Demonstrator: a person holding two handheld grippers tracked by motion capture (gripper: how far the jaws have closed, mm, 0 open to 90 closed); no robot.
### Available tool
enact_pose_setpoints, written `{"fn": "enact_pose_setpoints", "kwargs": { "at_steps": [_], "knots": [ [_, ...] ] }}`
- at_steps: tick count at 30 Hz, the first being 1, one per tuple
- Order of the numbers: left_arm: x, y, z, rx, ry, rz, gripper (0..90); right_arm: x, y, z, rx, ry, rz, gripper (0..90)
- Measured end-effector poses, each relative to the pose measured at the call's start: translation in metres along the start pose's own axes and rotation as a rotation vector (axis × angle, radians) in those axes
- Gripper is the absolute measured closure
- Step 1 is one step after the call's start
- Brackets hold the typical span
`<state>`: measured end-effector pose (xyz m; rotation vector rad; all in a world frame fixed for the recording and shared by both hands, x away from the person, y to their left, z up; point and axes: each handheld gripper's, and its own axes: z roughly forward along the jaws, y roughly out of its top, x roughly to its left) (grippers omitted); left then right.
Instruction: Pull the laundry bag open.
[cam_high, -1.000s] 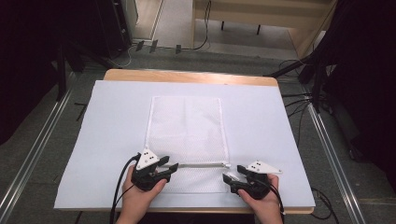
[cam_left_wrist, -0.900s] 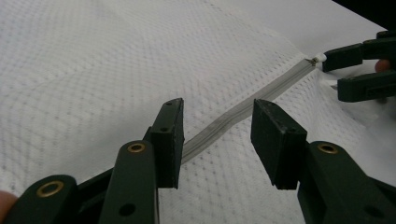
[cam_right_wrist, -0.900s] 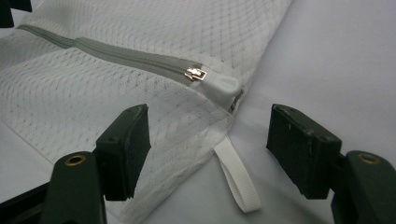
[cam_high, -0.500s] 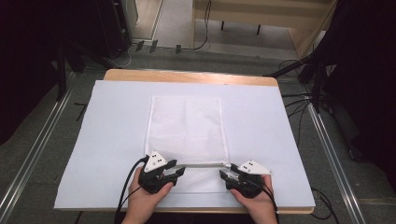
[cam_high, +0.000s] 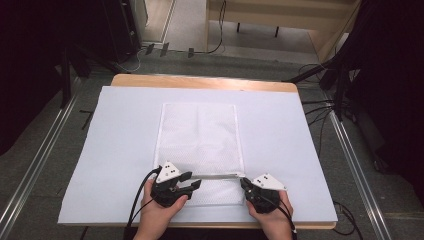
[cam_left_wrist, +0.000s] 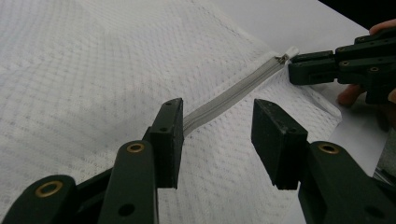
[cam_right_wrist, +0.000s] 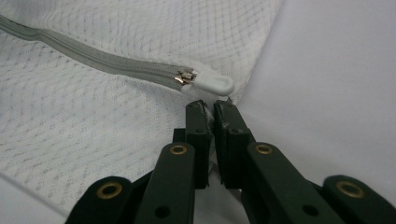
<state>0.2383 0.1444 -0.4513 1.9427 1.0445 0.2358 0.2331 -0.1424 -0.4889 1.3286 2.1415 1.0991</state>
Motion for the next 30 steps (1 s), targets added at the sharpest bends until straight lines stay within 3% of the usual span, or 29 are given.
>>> {"fn": "enact_pose_setpoints", "kwargs": {
  "at_steps": [3,8,13,20,30],
  "knots": [
    [-0.008,0.005,0.006,0.009,-0.017,0.022,55.0,-0.005,0.0,-0.001,-0.001,0.039,0.028,87.2],
    [-0.016,0.011,0.014,0.034,-0.015,0.042,50.3,-0.004,0.001,0.0,0.007,0.032,-0.007,87.0],
    [-0.024,0.02,0.02,0.041,-0.029,0.059,51.1,-0.004,0.0,0.0,0.01,0.03,0.017,85.5],
    [-0.033,0.035,0.026,0.04,-0.068,0.045,55.2,-0.005,-0.001,0.0,-0.005,0.034,0.017,86.7],
    [-0.046,0.048,0.051,0.079,-0.079,0.03,78.3,-0.001,0.003,-0.007,-0.06,0.023,-0.016,87.8]
  ]
}}
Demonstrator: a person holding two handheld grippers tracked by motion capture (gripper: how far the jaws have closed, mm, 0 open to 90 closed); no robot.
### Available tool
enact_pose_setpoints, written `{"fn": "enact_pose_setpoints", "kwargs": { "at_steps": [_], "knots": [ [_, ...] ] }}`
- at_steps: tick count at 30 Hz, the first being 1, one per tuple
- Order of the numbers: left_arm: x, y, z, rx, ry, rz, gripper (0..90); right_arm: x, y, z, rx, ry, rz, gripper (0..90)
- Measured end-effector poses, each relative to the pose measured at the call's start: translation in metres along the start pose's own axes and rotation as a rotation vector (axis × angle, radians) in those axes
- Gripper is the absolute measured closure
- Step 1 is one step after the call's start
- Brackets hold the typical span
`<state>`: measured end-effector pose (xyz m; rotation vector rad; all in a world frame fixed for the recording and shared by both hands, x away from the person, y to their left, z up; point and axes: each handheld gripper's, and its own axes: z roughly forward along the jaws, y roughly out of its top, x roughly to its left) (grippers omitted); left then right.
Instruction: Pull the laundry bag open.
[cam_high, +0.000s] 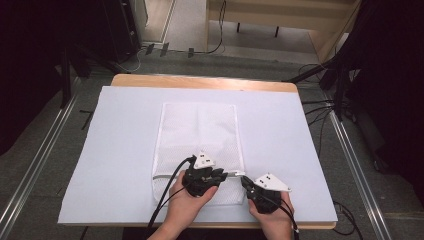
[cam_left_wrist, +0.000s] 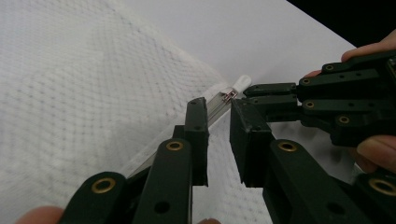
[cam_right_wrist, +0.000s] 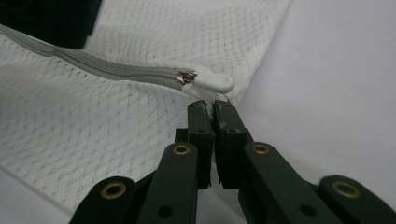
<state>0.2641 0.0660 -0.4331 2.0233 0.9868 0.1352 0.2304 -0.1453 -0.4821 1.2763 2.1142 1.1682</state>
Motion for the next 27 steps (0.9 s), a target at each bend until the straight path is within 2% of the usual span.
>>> {"fn": "enact_pose_setpoints", "kwargs": {
  "at_steps": [5,9,12,13,16,17,20,23,27],
  "knots": [
    [-0.01,0.009,0.013,0.008,-0.015,0.006,79.7,0.004,0.001,-0.002,-0.024,0.006,-0.022,88.2],
    [-0.015,0.016,0.019,0.014,-0.005,0.007,75.9,0.006,0.002,-0.003,-0.032,0.012,-0.037,88.3],
    [-0.019,0.023,0.024,0.025,0.02,-0.006,67.8,0.007,0.002,-0.003,-0.031,0.015,-0.043,88.3],
    [-0.021,0.025,0.03,0.039,0.028,-0.028,62.8,0.008,0.002,-0.003,-0.032,0.014,-0.043,88.3],
    [-0.022,0.027,0.035,0.059,0.042,-0.037,58.6,0.009,0.002,-0.003,-0.034,0.017,-0.047,88.3],
    [-0.021,0.028,0.04,0.066,0.053,-0.058,53.8,0.01,0.002,-0.004,-0.032,0.019,-0.048,88.4],
    [-0.02,0.028,0.044,0.067,0.06,-0.08,48.4,0.011,0.002,-0.004,-0.034,0.025,-0.059,88.4],
    [-0.02,0.027,0.047,0.076,0.062,-0.074,48.8,0.012,0.003,-0.004,-0.036,0.023,-0.065,88.4],
    [-0.018,0.027,0.043,0.066,0.05,-0.076,54.7,0.011,0.003,-0.004,-0.037,0.023,-0.072,88.4]
  ]
}}
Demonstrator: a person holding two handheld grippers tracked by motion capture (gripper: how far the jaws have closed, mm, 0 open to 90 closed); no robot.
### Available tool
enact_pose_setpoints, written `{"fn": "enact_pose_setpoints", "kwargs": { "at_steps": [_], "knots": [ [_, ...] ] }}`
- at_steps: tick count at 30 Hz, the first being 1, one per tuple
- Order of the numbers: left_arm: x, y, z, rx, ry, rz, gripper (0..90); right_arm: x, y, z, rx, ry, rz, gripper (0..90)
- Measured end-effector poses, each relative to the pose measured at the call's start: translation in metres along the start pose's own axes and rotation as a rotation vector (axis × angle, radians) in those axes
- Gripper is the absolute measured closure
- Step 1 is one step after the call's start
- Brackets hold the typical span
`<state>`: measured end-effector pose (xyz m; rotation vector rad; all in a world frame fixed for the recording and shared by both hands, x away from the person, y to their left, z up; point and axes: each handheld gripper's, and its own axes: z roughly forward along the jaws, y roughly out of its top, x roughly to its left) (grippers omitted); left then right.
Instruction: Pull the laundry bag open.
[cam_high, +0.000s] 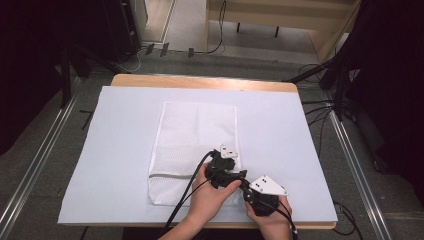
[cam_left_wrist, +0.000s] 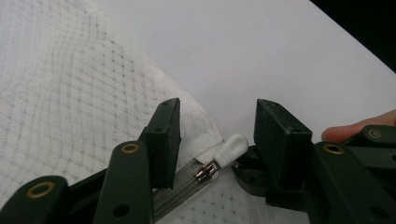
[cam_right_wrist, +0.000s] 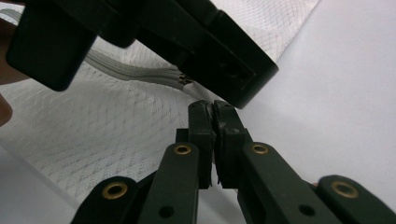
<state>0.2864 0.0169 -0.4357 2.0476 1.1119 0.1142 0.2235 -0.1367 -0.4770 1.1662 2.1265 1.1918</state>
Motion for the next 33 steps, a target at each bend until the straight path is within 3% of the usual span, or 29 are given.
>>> {"fn": "enact_pose_setpoints", "kwargs": {
  "at_steps": [7,11,12,13,14,20,25,33],
  "knots": [
    [0.006,-0.001,-0.008,-0.009,-0.037,-0.003,60.2,-0.001,0.001,-0.001,0.003,-0.01,0.001,88.5],
    [0.001,0.001,-0.005,-0.011,-0.051,-0.013,53.7,0.001,0.001,0.001,0.009,-0.01,-0.008,88.5],
    [-0.003,0.002,-0.001,-0.002,-0.025,0.0,52.0,0.001,0.001,0.001,0.007,-0.009,-0.011,88.5],
    [-0.003,0.002,-0.001,-0.002,-0.025,0.0,51.0,0.001,0.001,0.001,0.007,-0.009,-0.011,88.5],
    [-0.005,0.003,0.003,0.009,0.008,-0.001,49.6,0.003,0.001,0.0,0.002,-0.006,-0.017,88.5],
    [-0.006,0.002,0.007,0.029,0.051,0.011,48.3,0.005,0.001,-0.002,0.0,-0.004,-0.041,88.7],
    [-0.002,0.003,0.0,0.017,0.038,0.01,57.2,0.005,0.002,-0.002,-0.003,-0.007,-0.045,88.7],
    [0.005,0.002,-0.01,0.001,-0.007,-0.01,62.3,0.004,0.001,0.0,0.007,-0.013,-0.05,88.8]
  ]
}}
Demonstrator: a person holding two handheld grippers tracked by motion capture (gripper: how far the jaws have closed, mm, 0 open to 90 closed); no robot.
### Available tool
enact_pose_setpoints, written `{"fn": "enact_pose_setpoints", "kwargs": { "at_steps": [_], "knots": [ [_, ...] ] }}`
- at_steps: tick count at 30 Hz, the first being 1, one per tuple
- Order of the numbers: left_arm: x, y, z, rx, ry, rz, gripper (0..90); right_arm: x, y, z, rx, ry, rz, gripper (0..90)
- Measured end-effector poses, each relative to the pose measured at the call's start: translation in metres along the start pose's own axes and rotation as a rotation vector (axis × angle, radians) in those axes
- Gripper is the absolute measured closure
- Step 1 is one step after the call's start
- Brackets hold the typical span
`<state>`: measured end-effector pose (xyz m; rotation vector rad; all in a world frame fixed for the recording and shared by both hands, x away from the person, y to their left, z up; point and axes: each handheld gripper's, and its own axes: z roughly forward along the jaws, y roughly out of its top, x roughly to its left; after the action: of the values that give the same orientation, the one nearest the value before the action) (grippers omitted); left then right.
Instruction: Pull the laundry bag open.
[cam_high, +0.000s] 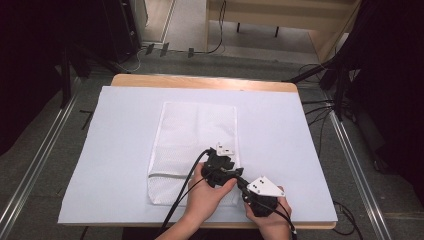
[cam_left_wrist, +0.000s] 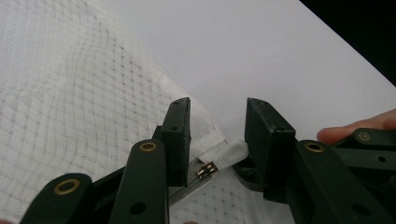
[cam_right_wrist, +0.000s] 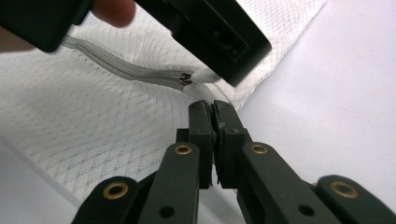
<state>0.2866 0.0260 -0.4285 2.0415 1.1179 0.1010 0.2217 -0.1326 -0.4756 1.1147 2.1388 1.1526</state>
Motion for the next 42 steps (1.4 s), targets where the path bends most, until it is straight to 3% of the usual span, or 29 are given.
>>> {"fn": "enact_pose_setpoints", "kwargs": {
  "at_steps": [4,7,16,23,32,42],
  "knots": [
    [0.002,-0.002,-0.004,-0.005,-0.026,-0.023,63.8,-0.002,-0.001,0.0,0.005,-0.002,0.004,88.8],
    [0.006,-0.005,-0.007,0.003,-0.07,-0.046,67.6,-0.003,-0.001,0.001,0.006,-0.008,0.009,88.7],
    [0.014,-0.009,-0.012,-0.001,-0.105,-0.076,75.5,-0.005,-0.001,0.0,0.004,-0.013,0.015,88.8],
    [0.022,-0.017,-0.011,0.019,-0.16,-0.111,79.5,-0.006,-0.001,0.0,0.004,-0.011,0.014,88.8],
    [0.027,-0.021,-0.01,0.027,-0.17,-0.123,82.0,-0.006,-0.001,-0.001,-0.003,-0.01,0.017,88.8],
    [0.028,-0.023,-0.01,0.027,-0.17,-0.1,85.0,-0.007,-0.001,-0.001,-0.008,-0.007,0.028,88.8]
  ]
}}
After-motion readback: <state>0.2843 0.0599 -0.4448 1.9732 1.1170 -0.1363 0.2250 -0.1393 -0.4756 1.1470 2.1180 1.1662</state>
